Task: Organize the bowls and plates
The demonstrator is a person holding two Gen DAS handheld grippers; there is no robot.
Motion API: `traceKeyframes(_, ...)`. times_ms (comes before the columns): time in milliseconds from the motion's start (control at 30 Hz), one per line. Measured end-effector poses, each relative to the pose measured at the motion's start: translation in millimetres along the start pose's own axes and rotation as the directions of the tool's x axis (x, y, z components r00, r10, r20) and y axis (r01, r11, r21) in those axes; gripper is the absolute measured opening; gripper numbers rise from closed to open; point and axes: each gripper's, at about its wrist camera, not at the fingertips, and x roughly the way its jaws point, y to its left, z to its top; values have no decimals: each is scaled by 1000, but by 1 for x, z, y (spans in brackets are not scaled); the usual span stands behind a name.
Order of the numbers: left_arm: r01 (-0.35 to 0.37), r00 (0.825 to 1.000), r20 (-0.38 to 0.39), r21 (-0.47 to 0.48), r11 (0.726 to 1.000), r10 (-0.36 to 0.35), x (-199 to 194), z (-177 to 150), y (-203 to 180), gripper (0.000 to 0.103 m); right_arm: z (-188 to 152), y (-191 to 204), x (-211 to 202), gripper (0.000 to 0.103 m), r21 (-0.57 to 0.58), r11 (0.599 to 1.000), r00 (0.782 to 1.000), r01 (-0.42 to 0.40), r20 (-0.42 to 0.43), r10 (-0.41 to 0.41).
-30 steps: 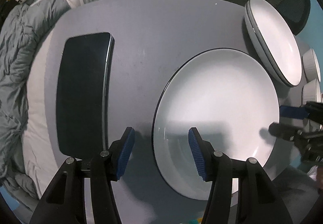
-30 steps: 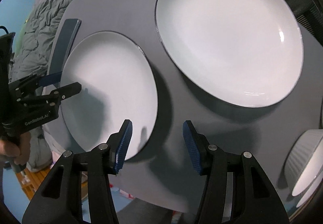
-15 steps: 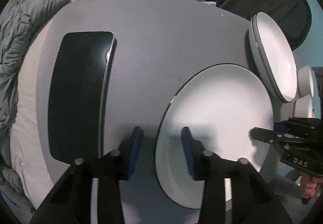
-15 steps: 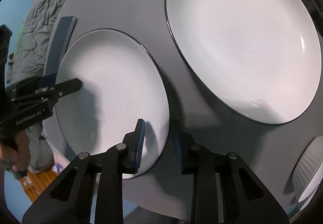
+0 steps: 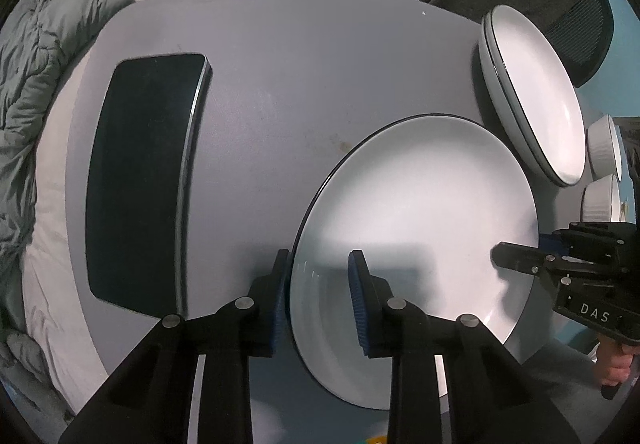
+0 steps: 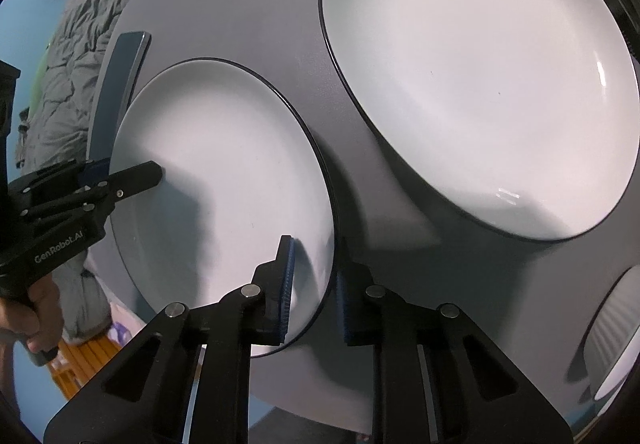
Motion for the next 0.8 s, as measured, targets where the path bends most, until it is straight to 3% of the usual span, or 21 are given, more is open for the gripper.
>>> traceKeyframes(500, 14, 1000, -5, -72, 997, -14, 9, -50, -56, 28, -36, -24, -5, 18, -42, 998, 999, 45, -25, -46)
traceKeyframes(800, 43, 999, -16, -27, 999, -44, 18, -60, -102, 28, -52, -52, -13, 18, -22, 997, 997, 73, -20, -74)
